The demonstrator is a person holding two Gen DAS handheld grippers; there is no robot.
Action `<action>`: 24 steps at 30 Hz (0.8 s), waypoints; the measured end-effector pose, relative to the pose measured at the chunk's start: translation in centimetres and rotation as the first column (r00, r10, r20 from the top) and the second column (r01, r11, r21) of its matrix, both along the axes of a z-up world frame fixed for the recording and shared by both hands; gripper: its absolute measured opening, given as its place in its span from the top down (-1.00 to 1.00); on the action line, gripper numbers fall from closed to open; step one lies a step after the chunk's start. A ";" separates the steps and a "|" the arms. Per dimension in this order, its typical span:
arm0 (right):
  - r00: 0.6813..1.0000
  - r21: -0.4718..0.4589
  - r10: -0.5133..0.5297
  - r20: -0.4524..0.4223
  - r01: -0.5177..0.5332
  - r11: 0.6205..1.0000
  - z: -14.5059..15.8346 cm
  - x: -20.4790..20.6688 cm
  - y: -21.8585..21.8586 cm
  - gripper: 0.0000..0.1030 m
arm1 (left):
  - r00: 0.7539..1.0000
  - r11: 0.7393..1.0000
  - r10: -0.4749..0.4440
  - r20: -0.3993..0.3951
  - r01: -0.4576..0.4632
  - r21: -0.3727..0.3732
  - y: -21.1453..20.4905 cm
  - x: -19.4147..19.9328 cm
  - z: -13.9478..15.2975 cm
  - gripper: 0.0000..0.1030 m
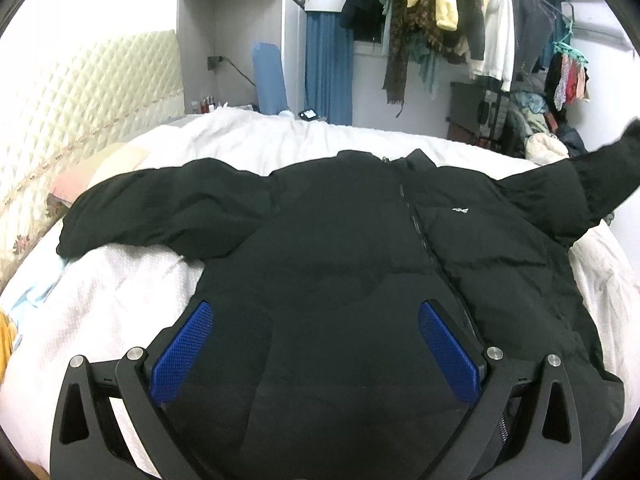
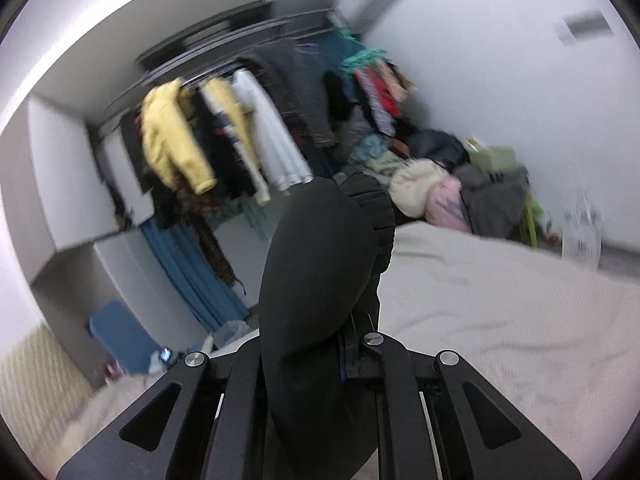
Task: Fold large clothes
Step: 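Lift the sleeve with the right tool and fold it across the jacket body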
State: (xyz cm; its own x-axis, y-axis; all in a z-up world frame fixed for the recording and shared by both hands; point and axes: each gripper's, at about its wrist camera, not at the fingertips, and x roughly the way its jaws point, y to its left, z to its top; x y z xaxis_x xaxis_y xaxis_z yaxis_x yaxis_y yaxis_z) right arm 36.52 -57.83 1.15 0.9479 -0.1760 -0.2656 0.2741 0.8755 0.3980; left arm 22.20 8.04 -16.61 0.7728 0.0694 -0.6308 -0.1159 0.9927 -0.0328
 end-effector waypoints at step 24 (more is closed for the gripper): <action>0.789 -0.334 0.604 -0.117 -0.604 0.724 5.7 5.2 47.7 0.74 | 0.996 0.999 0.034 0.087 -0.031 -0.033 5.1 -2.1 1.3 -1.00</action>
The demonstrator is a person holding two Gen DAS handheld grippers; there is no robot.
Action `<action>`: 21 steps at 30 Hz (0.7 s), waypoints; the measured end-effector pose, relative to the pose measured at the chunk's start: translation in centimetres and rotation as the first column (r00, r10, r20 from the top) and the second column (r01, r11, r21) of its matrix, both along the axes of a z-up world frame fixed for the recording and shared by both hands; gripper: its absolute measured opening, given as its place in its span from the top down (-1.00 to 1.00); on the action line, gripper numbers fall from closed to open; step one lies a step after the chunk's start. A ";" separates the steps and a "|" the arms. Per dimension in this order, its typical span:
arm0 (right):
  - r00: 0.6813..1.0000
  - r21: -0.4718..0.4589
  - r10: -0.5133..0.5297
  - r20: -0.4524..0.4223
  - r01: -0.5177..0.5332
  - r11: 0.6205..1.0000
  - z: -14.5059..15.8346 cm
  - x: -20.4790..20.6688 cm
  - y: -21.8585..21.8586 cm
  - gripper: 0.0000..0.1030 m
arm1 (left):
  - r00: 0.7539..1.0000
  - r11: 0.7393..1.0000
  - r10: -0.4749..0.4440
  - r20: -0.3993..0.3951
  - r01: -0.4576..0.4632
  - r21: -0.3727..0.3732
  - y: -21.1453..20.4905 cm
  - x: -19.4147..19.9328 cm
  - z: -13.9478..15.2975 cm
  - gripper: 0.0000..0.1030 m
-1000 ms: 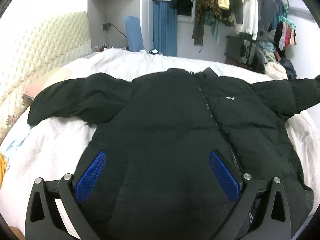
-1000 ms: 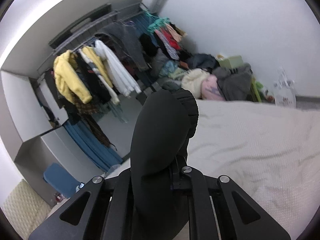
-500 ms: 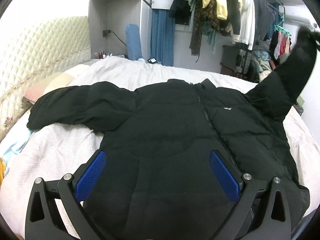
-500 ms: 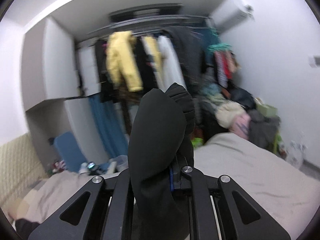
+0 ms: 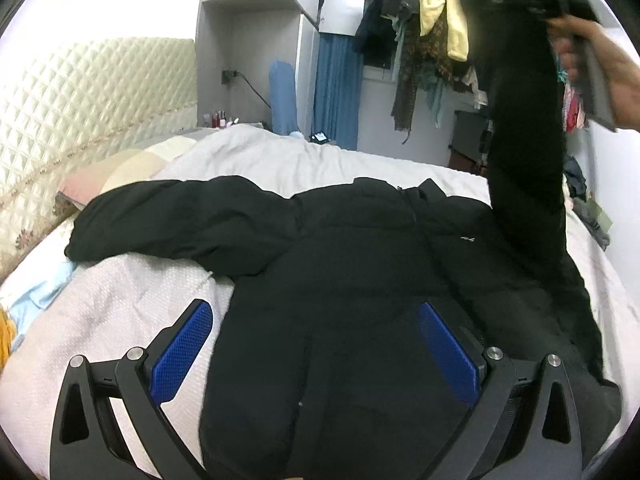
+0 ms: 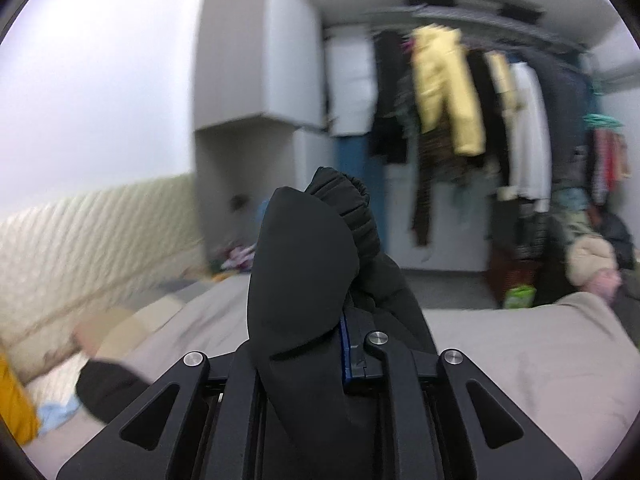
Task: Fold large clothes
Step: 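Lift the sleeve with the right tool and fold it across the jacket body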
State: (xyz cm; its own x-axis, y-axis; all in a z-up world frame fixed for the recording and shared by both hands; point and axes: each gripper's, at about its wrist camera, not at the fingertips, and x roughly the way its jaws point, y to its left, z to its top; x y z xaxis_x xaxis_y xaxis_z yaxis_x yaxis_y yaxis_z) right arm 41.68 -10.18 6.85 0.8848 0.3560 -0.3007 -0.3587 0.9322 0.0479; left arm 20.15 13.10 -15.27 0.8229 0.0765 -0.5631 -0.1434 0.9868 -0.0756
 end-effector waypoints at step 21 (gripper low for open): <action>0.849 -0.078 0.293 -0.439 -0.361 0.929 -28.1 3.9 17.0 0.66 | 0.994 0.993 0.096 -0.046 -0.099 -0.063 6.0 1.8 -3.2 -1.00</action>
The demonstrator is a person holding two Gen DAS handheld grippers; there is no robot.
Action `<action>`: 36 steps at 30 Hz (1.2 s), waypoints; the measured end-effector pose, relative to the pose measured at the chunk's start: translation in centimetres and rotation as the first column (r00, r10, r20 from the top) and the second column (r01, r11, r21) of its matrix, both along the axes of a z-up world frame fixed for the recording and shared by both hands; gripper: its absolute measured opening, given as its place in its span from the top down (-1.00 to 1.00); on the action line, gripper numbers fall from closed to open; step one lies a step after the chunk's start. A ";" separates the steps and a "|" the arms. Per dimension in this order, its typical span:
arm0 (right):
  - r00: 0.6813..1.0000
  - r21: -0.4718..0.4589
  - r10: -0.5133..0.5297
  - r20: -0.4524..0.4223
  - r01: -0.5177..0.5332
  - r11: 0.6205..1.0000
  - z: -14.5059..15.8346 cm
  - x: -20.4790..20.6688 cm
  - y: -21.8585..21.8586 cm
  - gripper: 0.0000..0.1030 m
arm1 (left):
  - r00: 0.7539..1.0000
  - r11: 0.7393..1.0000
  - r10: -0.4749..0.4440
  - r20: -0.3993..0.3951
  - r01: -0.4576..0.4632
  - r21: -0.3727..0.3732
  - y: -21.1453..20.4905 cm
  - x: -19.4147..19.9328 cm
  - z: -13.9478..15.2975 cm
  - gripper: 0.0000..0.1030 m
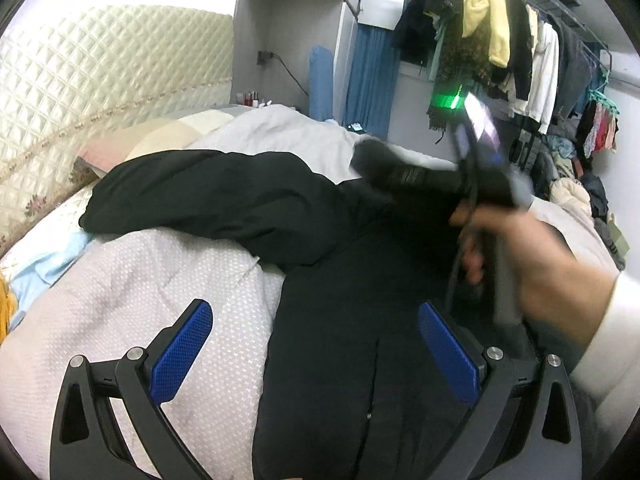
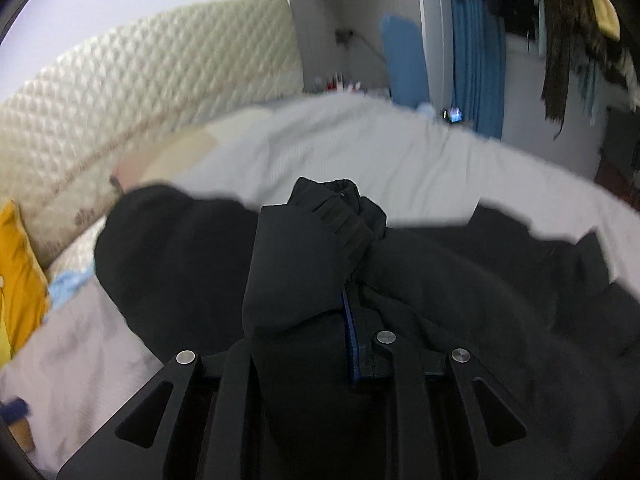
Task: Fold large clothes
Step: 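Lift the sleeve with the right tool and fold it across the jacket body, then lower the sleeve onto the jacket and open the right tool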
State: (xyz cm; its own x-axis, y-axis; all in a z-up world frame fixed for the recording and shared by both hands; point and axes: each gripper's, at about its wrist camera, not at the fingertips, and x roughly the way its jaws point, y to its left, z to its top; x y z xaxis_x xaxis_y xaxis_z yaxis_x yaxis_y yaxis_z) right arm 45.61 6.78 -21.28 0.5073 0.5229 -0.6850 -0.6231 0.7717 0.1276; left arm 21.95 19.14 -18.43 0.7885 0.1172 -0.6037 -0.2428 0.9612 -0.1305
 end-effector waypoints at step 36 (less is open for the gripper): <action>0.915 0.052 -0.332 0.230 0.329 0.943 13.1 -7.4 -26.1 -0.37 | 0.990 0.994 -0.097 0.098 0.101 -0.037 -4.9 -1.1 2.3 -1.00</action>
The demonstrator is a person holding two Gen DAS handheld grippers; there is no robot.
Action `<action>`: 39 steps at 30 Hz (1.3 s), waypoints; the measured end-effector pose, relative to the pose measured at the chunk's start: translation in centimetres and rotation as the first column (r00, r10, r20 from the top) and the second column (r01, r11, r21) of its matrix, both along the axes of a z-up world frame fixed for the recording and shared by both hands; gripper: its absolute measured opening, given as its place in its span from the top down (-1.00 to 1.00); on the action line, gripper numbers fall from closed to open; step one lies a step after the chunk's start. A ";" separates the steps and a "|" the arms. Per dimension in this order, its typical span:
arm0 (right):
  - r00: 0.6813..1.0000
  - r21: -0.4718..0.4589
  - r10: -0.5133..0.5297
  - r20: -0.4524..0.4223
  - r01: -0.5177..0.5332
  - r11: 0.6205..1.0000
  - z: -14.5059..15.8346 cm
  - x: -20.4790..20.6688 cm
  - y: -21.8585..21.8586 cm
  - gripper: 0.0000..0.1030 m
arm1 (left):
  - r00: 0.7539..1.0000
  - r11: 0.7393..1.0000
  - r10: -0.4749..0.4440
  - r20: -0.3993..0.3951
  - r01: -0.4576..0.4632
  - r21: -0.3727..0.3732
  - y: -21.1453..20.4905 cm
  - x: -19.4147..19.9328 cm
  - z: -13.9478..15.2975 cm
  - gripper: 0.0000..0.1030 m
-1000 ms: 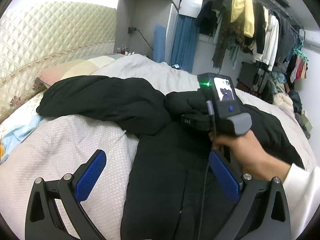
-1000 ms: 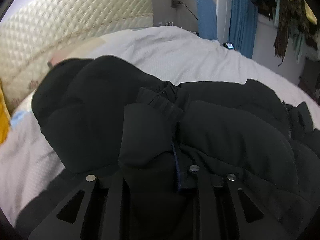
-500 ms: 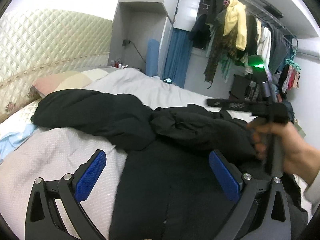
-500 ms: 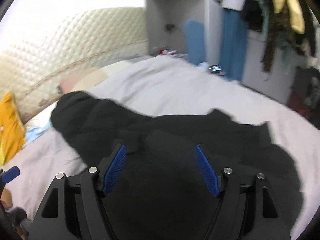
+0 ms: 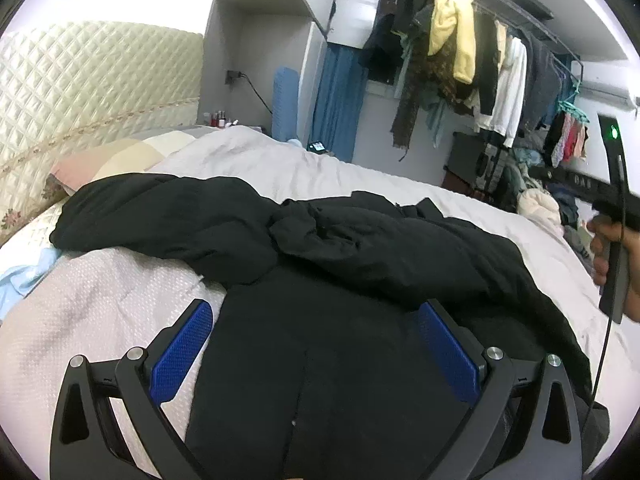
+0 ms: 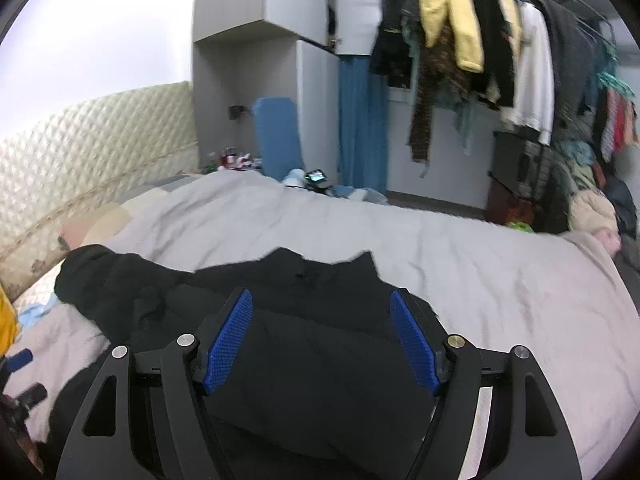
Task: Fold large clothes
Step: 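Lower the sleeve onto the jacket and open the right tool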
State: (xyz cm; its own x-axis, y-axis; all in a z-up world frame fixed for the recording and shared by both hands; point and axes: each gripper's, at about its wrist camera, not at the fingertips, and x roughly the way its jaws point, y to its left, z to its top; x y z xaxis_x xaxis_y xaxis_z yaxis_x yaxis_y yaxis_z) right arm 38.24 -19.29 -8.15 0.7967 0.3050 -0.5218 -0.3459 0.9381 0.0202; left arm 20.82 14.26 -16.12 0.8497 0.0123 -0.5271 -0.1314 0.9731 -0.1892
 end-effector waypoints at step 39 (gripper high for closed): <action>0.950 0.110 -0.280 -0.136 0.296 0.949 -12.5 -1.5 -8.8 0.58 | 0.995 0.999 -0.037 -0.091 0.037 -0.003 -3.5 -0.1 -1.3 -1.00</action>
State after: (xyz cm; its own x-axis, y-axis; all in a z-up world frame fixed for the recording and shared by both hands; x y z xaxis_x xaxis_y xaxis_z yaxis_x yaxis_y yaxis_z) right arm 36.73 -28.08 -20.61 0.7959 0.1415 -0.5886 -0.0492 0.9842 0.1702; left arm 20.71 10.80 -17.41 0.7978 -0.0188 -0.6026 -0.1125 0.9773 -0.1795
